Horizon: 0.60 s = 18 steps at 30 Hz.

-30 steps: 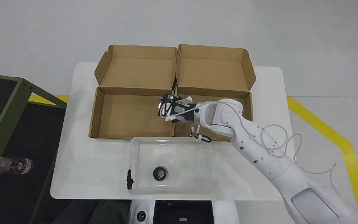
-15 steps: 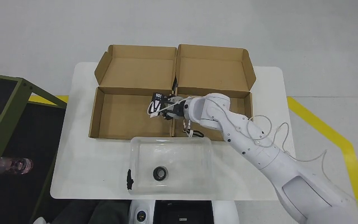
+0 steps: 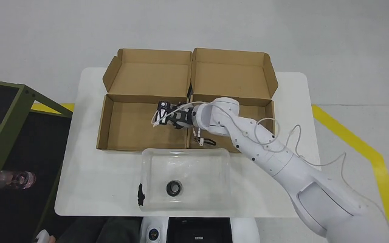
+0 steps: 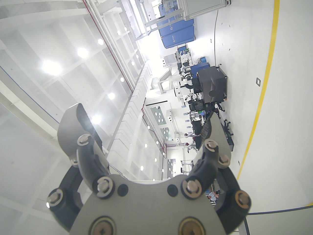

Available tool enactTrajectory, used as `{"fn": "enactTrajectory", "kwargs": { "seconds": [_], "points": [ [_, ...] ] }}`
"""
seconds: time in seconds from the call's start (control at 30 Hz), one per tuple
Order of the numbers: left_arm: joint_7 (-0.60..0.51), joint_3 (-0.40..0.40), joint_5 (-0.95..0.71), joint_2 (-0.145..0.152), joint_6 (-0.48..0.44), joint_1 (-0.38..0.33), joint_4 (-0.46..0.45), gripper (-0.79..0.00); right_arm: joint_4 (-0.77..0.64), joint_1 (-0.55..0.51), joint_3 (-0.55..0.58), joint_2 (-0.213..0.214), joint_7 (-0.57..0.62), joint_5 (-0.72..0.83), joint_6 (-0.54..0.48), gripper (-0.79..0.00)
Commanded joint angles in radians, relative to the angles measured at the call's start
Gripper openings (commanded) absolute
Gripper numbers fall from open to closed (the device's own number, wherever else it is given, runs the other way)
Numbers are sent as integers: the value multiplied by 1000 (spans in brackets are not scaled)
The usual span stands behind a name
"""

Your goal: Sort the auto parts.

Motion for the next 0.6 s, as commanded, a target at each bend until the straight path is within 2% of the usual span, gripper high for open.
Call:
{"fn": "enactTrajectory", "kwargs": {
  "seconds": [0.0, 0.23, 0.37, 0.57],
  "points": [
    [0, 0, 0, 0, 0, 0, 0, 0, 19, 5, -9, -10, 0, -2, 0, -785],
    [0, 0, 0, 0, 0, 0, 0, 0, 78, 24, -27, -40, 5, -11, -4, -742],
    [0, 0, 0, 0, 0, 0, 0, 0, 97, 29, -31, -52, 17, -23, -5, -643],
    [0, 0, 0, 0, 0, 0, 0, 0, 121, 30, -35, -66, 23, -43, -16, -606]
  ]
}}
